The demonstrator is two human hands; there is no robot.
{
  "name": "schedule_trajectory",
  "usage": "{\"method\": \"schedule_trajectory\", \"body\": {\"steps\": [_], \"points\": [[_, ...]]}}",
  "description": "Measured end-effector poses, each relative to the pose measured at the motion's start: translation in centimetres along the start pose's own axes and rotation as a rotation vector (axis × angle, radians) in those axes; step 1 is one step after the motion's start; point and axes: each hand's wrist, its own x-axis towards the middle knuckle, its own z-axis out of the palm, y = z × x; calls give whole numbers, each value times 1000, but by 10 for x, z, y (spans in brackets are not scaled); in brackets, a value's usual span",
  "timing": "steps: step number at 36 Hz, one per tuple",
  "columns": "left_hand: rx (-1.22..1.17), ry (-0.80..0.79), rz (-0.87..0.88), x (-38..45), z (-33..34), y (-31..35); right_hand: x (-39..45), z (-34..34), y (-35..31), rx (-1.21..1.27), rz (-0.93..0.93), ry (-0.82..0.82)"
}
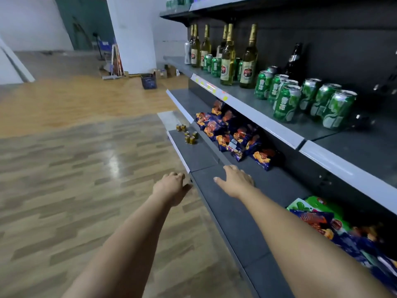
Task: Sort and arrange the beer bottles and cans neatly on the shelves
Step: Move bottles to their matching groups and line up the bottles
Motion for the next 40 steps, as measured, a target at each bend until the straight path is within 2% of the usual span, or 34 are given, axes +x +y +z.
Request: {"method": "schedule_trajectory", "body": {"steps": [10, 20, 35, 40], "points": [[5, -34, 120, 130, -36, -61, 117, -17, -67, 0, 100, 38], [24, -36, 225, 240, -56, -81, 218, -30, -86, -29, 150, 93], [17, 47, 356, 433, -116, -55, 373, -113, -66, -36, 177, 383], [0, 53, 424, 482, -127, -36, 405, -140, -51, -52, 259, 462]]}}
